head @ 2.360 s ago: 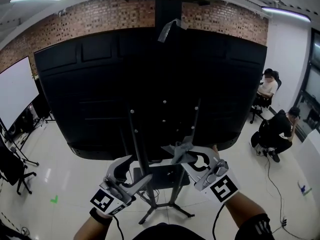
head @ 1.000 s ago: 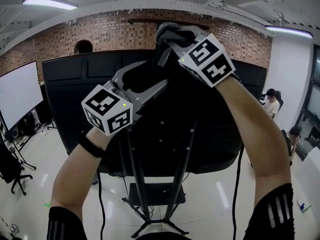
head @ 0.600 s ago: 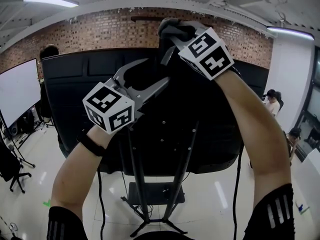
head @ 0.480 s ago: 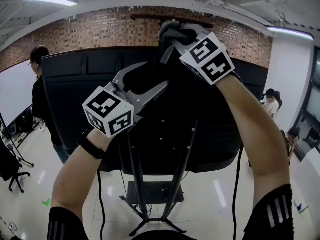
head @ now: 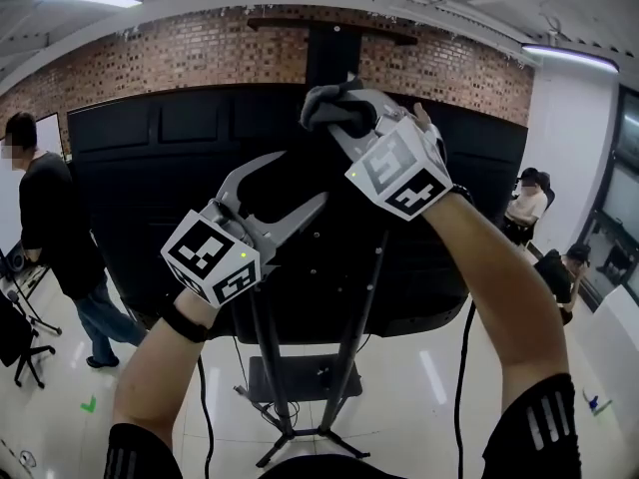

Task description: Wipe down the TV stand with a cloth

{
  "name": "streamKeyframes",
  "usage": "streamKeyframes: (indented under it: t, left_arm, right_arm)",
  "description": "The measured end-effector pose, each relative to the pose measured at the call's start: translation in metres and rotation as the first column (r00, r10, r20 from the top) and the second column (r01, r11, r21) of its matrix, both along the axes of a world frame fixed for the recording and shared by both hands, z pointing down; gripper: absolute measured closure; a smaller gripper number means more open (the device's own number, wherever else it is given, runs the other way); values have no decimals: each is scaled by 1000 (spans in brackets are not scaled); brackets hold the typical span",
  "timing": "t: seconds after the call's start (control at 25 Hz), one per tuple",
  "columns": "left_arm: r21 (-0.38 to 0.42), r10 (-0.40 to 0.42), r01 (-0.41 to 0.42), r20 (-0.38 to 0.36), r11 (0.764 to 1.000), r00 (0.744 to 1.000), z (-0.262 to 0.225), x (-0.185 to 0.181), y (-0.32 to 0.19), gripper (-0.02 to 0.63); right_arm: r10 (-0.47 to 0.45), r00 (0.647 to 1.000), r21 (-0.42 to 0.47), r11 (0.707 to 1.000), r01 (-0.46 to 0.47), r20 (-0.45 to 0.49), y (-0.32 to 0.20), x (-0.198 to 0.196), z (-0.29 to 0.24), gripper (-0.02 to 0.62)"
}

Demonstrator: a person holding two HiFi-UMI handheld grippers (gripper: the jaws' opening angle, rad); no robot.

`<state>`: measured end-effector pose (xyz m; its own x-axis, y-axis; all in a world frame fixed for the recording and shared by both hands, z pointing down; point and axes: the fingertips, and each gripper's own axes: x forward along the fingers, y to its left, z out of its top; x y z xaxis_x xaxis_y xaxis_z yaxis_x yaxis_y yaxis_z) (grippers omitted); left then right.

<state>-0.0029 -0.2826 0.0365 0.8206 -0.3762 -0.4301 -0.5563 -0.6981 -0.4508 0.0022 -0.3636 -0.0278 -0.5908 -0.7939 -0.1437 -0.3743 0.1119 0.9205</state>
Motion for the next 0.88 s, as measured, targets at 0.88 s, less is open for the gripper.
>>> streamKeyframes:
  t: [0.88]
  left_arm:
    - [-137, -29, 30, 14, 990, 999, 103, -5, 16, 301]
  right_arm:
    - [196, 894, 50, 980, -192, -404, -7, -3, 165, 560]
